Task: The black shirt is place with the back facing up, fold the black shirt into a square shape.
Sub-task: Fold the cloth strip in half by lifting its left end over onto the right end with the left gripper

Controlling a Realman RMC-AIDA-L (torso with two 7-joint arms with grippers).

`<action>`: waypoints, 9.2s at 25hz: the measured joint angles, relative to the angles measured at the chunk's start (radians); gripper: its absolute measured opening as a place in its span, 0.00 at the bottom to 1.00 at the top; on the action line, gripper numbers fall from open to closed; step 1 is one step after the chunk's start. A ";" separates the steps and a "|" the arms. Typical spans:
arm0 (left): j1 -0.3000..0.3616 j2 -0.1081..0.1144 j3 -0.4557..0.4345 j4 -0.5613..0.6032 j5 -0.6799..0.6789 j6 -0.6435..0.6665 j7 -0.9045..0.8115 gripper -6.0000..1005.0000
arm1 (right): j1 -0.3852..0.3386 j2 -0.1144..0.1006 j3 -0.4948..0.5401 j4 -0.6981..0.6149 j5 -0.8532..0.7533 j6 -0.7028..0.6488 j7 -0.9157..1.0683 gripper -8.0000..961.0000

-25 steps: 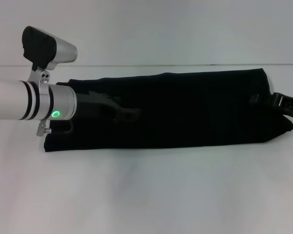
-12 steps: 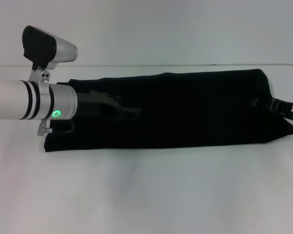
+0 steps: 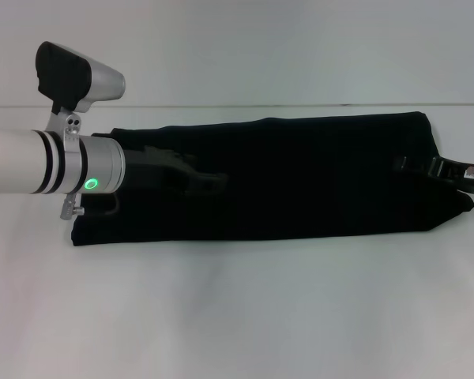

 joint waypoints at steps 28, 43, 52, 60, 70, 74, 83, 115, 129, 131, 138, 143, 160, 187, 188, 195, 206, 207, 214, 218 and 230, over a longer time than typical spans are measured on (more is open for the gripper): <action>-0.005 -0.001 0.005 0.000 -0.002 -0.028 0.000 0.77 | -0.052 -0.098 0.019 -0.095 0.023 -0.118 0.093 0.69; -0.007 -0.003 0.006 0.000 -0.003 -0.019 -0.001 0.76 | -0.024 -0.150 -0.077 -0.090 -0.097 -0.234 0.275 0.68; -0.006 -0.003 0.006 -0.003 -0.003 -0.019 0.000 0.76 | -0.033 -0.145 -0.108 -0.089 -0.098 -0.230 0.273 0.66; -0.007 -0.003 0.006 -0.006 -0.003 -0.023 -0.003 0.77 | -0.035 -0.143 -0.111 -0.084 -0.099 -0.204 0.268 0.65; -0.008 -0.003 0.006 -0.006 -0.003 -0.028 -0.003 0.76 | -0.038 -0.132 -0.120 -0.064 -0.099 -0.164 0.259 0.63; -0.008 -0.003 0.006 -0.006 -0.003 -0.028 -0.004 0.77 | -0.040 -0.128 -0.120 -0.053 -0.099 -0.149 0.258 0.63; -0.007 -0.003 0.006 -0.006 -0.003 -0.028 -0.006 0.77 | -0.040 -0.121 -0.121 -0.053 -0.099 -0.145 0.257 0.43; -0.002 -0.003 0.006 -0.008 -0.003 -0.033 -0.009 0.77 | -0.067 -0.081 -0.040 -0.129 -0.088 -0.161 0.170 0.01; 0.001 -0.003 0.006 -0.009 -0.003 -0.032 -0.011 0.77 | -0.094 -0.071 -0.021 -0.126 -0.088 -0.134 0.168 0.02; 0.001 -0.003 0.006 -0.009 -0.003 -0.031 -0.011 0.77 | -0.099 -0.068 -0.020 -0.128 -0.088 -0.127 0.167 0.04; 0.001 -0.003 0.006 -0.009 -0.003 -0.031 -0.011 0.76 | -0.107 -0.063 0.038 -0.132 -0.088 -0.127 0.123 0.12; 0.001 -0.003 0.006 -0.007 -0.003 -0.026 -0.015 0.76 | -0.107 -0.079 0.053 -0.132 -0.091 -0.159 0.121 0.31; 0.001 -0.002 0.006 -0.007 -0.002 -0.020 -0.018 0.77 | -0.097 -0.098 -0.005 -0.115 -0.099 -0.190 0.177 0.45; 0.000 0.001 0.006 -0.006 0.000 -0.019 -0.020 0.77 | -0.104 -0.091 -0.001 -0.093 -0.096 -0.141 0.143 0.16; 0.000 0.001 0.006 -0.006 0.000 -0.019 -0.020 0.77 | -0.104 -0.091 0.000 -0.093 -0.096 -0.141 0.141 0.14; 0.000 0.001 0.006 -0.007 -0.002 -0.019 -0.020 0.77 | -0.102 -0.091 0.001 -0.094 -0.094 -0.139 0.139 0.01; 0.001 -0.001 0.006 -0.007 -0.003 -0.019 -0.020 0.77 | -0.121 -0.084 0.080 -0.103 -0.091 -0.145 0.090 0.02; 0.001 -0.001 0.006 -0.006 -0.003 -0.019 -0.020 0.77 | -0.122 -0.084 0.081 -0.103 -0.091 -0.145 0.090 0.02; 0.001 -0.003 0.006 -0.005 -0.003 -0.019 -0.020 0.77 | -0.127 -0.080 0.091 -0.102 -0.091 -0.122 0.092 0.03; 0.002 0.001 0.001 0.002 -0.003 -0.018 -0.031 0.77 | -0.129 -0.079 0.140 -0.128 -0.091 -0.126 0.091 0.03; 0.069 0.046 -0.039 0.108 -0.123 -0.035 -0.096 0.77 | -0.128 -0.124 0.222 -0.308 -0.034 -0.386 0.092 0.33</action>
